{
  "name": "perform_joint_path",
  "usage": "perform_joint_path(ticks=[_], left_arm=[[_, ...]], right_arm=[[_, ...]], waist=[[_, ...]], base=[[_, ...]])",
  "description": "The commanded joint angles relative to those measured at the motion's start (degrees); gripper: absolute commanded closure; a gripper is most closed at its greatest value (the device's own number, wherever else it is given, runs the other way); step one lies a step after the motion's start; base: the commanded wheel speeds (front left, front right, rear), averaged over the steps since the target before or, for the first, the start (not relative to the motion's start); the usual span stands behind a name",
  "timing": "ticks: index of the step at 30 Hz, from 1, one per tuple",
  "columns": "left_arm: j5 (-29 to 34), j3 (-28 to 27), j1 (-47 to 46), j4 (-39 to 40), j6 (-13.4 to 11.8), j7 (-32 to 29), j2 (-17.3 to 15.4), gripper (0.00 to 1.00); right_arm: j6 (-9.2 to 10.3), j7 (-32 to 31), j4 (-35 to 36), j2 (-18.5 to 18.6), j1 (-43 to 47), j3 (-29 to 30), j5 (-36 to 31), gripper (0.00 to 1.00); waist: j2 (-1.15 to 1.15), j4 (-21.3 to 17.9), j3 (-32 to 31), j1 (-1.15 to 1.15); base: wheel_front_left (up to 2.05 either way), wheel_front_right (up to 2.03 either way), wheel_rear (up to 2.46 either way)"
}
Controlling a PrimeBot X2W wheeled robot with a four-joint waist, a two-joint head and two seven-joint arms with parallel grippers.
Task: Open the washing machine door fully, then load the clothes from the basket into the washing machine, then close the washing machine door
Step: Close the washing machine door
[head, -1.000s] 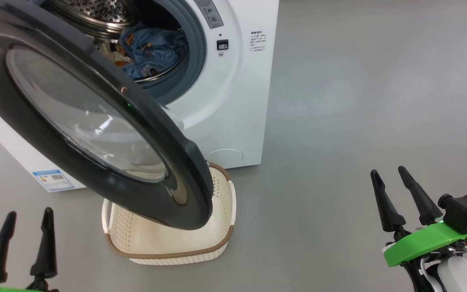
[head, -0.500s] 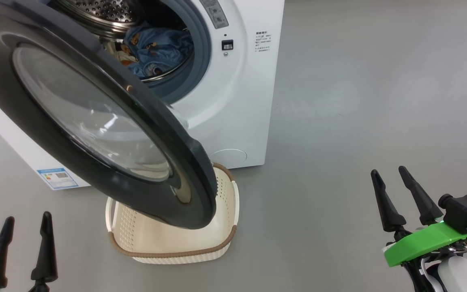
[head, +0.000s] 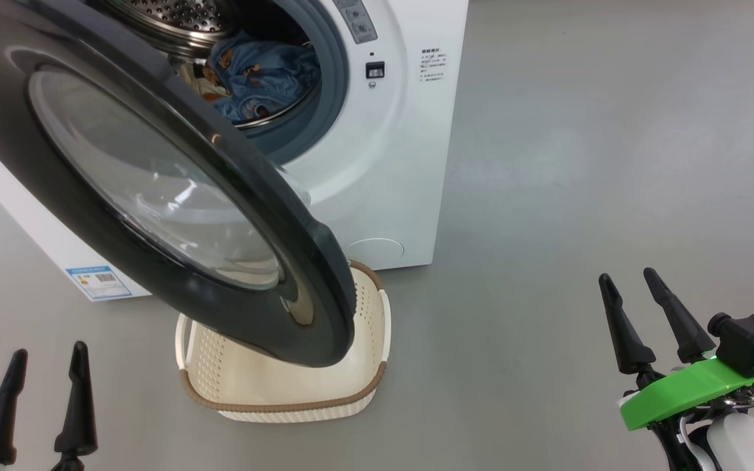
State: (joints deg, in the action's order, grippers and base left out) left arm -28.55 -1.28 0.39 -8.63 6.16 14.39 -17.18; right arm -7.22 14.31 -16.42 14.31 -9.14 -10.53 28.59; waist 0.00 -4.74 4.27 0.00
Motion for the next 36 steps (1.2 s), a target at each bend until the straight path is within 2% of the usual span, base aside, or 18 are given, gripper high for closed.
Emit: perform_joint_path(ticks=[1, 9, 10, 11, 13, 22, 32, 36], left_arm=[[0.6, -2.52, -1.06, 1.61, 0.44, 0.61, -1.29, 0.0], [0.91, -2.81, -1.05, 1.47, 0.64, 0.61, -0.72, 0.0], [0.95, -2.82, -1.06, 1.43, 0.67, 0.61, -0.64, 0.0], [0.99, -2.82, -1.1, 1.4, 0.69, 0.61, -0.56, 0.0], [1.09, -2.79, -1.26, 1.37, 0.73, 0.61, -0.41, 0.0], [1.21, -2.06, -1.84, 0.71, 0.94, 0.61, 0.16, 0.0], [0.9, -0.76, -2.3, -2.14, 1.15, 0.61, 0.42, 0.0], [0.85, -0.23, -1.94, -2.67, 1.2, 0.61, 0.51, 0.0]], right_arm=[[-0.26, 0.69, 1.34, 0.86, -0.96, -0.53, -0.38, 0.0], [-0.26, 0.69, 1.67, 1.03, -1.36, -0.55, -0.61, 0.0], [-0.26, 0.69, 1.73, 1.08, -1.57, -0.75, -0.67, 0.16], [-0.26, 0.69, 1.8, 1.16, -1.89, -0.91, -0.75, 0.53], [-0.26, 0.69, 2.03, 1.27, -2.76, -1.07, -1.02, 1.0], [-0.26, 0.69, 4.96, 1.02, -7.14, 0.07, -3.28, 1.0], [-0.26, 0.69, 10.74, 2.11, -12.88, -4.75, -5.6, 1.0], [-0.26, 0.69, 14.81, 1.42, -14.37, -6.54, -6.25, 1.0]], waist=[[0.0, 0.08, 0.07, 0.0], [0.0, 0.41, 0.02, 0.0], [0.0, 0.48, 0.01, 0.0], [0.0, 0.58, 0.0, 0.0], [0.0, 0.9, -0.01, 0.0], [0.0, 4.52, -0.11, 0.0], [0.0, 10.6, -1.62, 0.0], [0.0, 12.77, -2.72, 0.0]], base=[[0.0, 0.0, 0.0], [0.0, 0.0, 0.0], [0.0, 0.0, 0.0], [0.0, 0.0, 0.0], [0.0, 0.0, 0.0], [0.0, 0.0, 0.0], [0.0, 0.0, 0.0], [0.0, 0.0, 0.0]])
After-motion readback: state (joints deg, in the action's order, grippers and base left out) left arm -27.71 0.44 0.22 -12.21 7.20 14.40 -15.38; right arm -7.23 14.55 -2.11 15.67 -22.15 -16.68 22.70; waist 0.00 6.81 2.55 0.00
